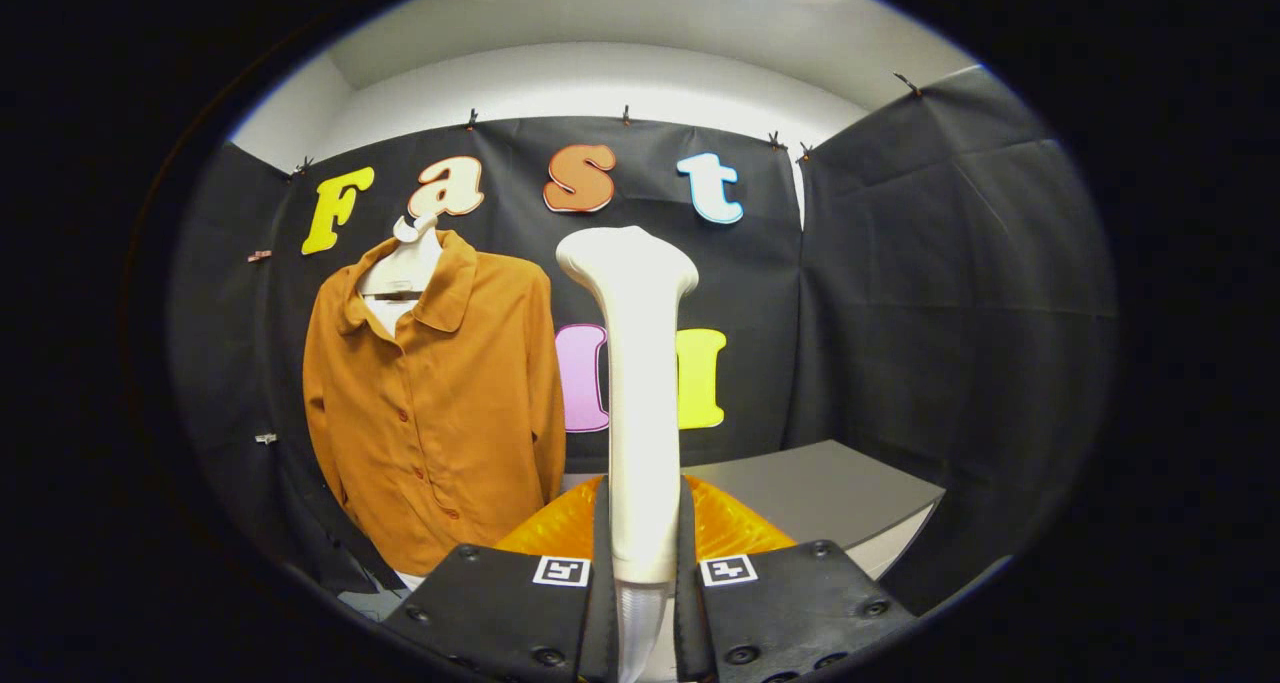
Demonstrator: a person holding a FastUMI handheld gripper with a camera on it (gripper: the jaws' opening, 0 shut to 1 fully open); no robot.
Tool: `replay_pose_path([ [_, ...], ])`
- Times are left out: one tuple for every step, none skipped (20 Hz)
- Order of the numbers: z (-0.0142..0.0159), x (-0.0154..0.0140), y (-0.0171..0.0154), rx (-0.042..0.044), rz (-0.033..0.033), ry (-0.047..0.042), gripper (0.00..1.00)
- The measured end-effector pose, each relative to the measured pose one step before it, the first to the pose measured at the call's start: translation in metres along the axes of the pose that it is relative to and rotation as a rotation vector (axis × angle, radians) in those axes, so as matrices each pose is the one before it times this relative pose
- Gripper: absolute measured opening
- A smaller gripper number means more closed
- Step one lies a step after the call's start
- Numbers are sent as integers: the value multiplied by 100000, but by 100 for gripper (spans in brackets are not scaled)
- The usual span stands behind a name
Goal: Iron the clothes twice with a garment steamer, once on the left side and once on the right side.
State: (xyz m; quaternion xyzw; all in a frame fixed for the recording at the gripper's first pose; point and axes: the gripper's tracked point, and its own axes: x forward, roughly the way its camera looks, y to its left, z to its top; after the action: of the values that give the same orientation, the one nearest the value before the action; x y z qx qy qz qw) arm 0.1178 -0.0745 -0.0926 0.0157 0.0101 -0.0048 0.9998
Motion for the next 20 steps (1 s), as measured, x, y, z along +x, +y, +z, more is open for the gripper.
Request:
replay_pose_path([
  [146, -113, 1095, -615, 671, -380, 25],
  [95, 96, 1016, -748, 689, 457, 25],
  [8, 195, 1010, -220, 575, 446, 25],
  [58, 299, 860, -75, 270, 189, 25],
  [100, 205, 909, 256, 308, 31, 25],
  [110, 127, 893, 557, 487, 239, 25],
  [66, 6, 858, 500, 684, 117, 25],
  [111, 256, 882, 145, 655, 177, 25],
  [110, 366, 789, -199, 460, -152, 25],
  [52, 309, 759, -239, 284, -97, 25],
  [112, 343, 682, -155, 230, -257, 25],
  [57, 337, 734, -318, 202, -99, 25],
  [-9, 398, 627, -247, 165, 48, 25],
  [-103, 435, 624, -339, 68, 148, 25],
  [-106, 397, 572, -510, 59, 312, 25],
  [-109, 465, 574, -533, 37, 96, 25],
  [-179, 467, 524, -602, -56, 156, 25],
  [-128, 584, 533, -741, -48, 73, 25],
  [-143, 529, 518, -748, -45, 99, 25],
  [-145, 569, 508, -569, -18, 76, 25],
])
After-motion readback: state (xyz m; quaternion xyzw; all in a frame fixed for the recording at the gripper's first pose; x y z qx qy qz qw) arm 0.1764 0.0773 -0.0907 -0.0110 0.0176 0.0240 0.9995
